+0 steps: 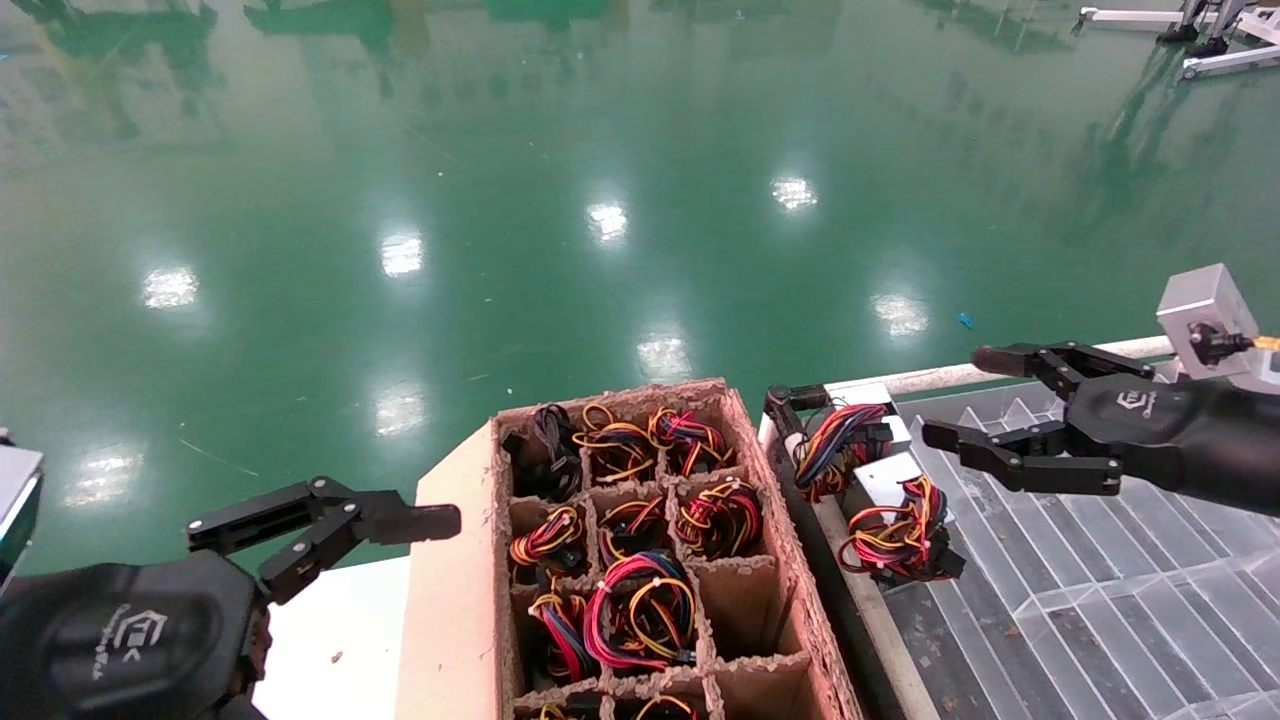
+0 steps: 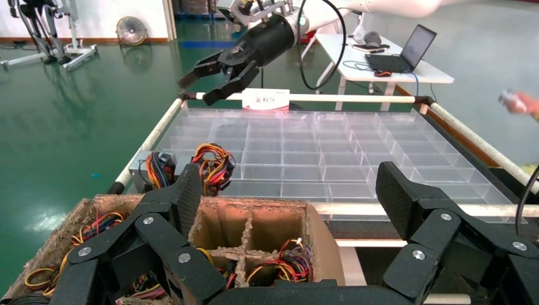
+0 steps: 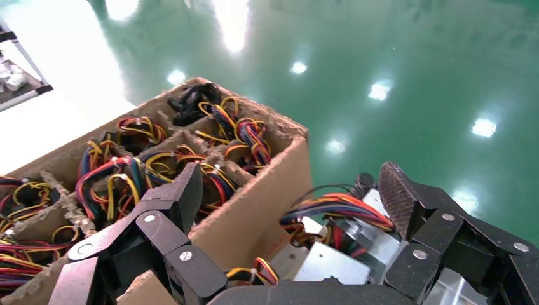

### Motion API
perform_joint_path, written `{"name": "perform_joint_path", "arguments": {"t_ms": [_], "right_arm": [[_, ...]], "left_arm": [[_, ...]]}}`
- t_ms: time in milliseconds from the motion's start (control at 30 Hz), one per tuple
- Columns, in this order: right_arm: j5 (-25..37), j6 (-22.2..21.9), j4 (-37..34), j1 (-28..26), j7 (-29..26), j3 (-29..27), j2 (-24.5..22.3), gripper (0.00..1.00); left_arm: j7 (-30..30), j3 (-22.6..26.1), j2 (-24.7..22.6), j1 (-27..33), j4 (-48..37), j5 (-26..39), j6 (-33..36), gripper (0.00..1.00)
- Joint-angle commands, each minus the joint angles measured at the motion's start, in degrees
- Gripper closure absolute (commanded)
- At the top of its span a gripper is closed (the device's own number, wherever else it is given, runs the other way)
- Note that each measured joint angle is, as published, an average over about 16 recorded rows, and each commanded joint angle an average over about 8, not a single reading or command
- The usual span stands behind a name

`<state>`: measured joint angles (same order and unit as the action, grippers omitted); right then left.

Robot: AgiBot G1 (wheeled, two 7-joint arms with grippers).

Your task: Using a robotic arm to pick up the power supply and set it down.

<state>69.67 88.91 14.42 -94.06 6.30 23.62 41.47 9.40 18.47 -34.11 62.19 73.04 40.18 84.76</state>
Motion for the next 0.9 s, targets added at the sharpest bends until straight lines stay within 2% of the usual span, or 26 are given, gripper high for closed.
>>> {"name": "perform_joint_path", "arguments": {"t_ms": [33, 900], "right_arm": [[-1.11, -0.13, 2.37, 1.3, -0.68, -0.3, -0.26, 0.0], [-15.32, -1.77, 32.6, 17.91, -9.39, -4.19, -3.56, 0.0]], "left_arm": [[0.0, 0.0, 0.0, 0.0, 0.0, 0.0, 0.0, 0.0], [-0.02, 0.05, 0.02, 0.02, -0.01, -0.03, -0.01, 0.0]]}}
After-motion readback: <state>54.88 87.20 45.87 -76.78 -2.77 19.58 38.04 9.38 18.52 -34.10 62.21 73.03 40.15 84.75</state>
